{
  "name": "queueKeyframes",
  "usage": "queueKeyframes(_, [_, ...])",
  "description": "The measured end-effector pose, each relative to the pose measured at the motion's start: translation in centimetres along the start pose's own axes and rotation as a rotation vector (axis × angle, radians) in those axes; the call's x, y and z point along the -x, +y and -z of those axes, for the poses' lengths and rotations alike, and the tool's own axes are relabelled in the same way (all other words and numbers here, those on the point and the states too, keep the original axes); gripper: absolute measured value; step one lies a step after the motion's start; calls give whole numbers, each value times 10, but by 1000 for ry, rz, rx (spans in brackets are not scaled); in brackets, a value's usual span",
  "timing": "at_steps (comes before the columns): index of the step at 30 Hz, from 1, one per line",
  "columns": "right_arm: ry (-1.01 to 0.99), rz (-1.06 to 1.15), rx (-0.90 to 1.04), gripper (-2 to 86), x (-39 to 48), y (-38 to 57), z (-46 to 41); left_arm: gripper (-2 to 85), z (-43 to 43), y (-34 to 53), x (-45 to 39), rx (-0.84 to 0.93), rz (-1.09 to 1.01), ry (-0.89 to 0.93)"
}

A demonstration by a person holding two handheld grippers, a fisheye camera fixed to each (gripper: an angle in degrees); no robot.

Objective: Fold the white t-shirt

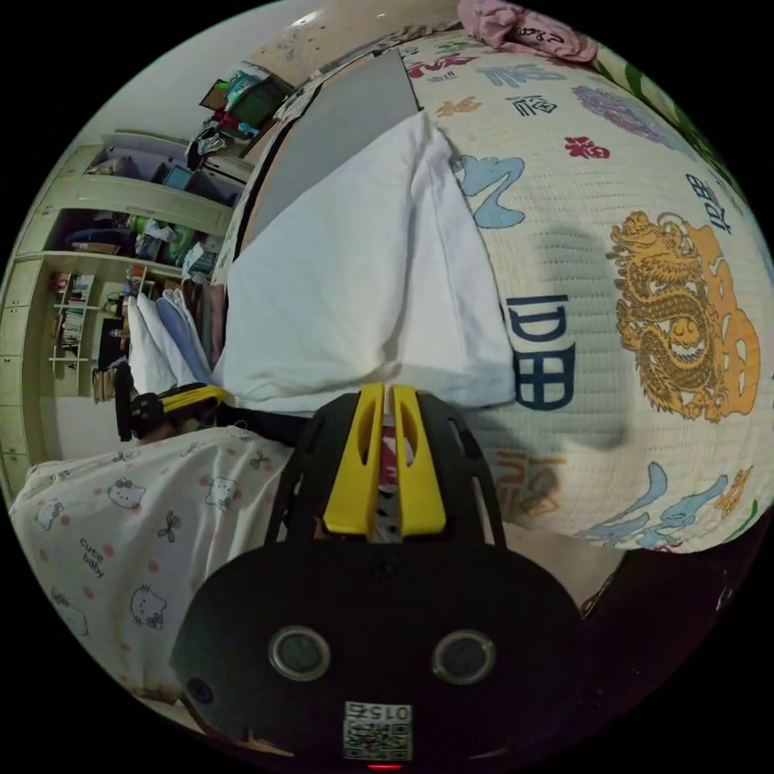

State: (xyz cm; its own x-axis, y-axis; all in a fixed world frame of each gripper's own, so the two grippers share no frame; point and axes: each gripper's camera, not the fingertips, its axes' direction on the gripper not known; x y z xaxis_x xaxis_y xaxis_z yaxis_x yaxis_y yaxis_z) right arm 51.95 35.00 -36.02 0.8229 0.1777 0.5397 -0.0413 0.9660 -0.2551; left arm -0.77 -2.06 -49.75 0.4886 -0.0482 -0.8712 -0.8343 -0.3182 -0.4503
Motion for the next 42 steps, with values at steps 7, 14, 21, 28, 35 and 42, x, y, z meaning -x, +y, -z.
queueKeyframes(7, [64, -1, -132, 62, 3, 5, 48, 8, 62, -4, -2, -200, 39, 17])
queueKeyframes(14, [83, -125, -246, 101, -24, 24, 48, 17, 105, -95, -27, -364, -28, 82])
queueKeyframes(21, [53, -197, -259, 30, -49, 47, 29, 26, 120, -290, -104, -349, -228, 75])
queueKeyframes(28, [-120, -272, -425, 13, -91, 101, 52, 58, 94, -461, -207, -294, -256, 52])
queueKeyframes(35, [-159, -191, -490, 100, -125, 78, 66, 81, 21, -574, -272, -201, -173, 19])
queueKeyframes(42, [-53, -120, -349, 39, -138, 69, 23, 61, -53, -594, -309, -164, -224, -59])
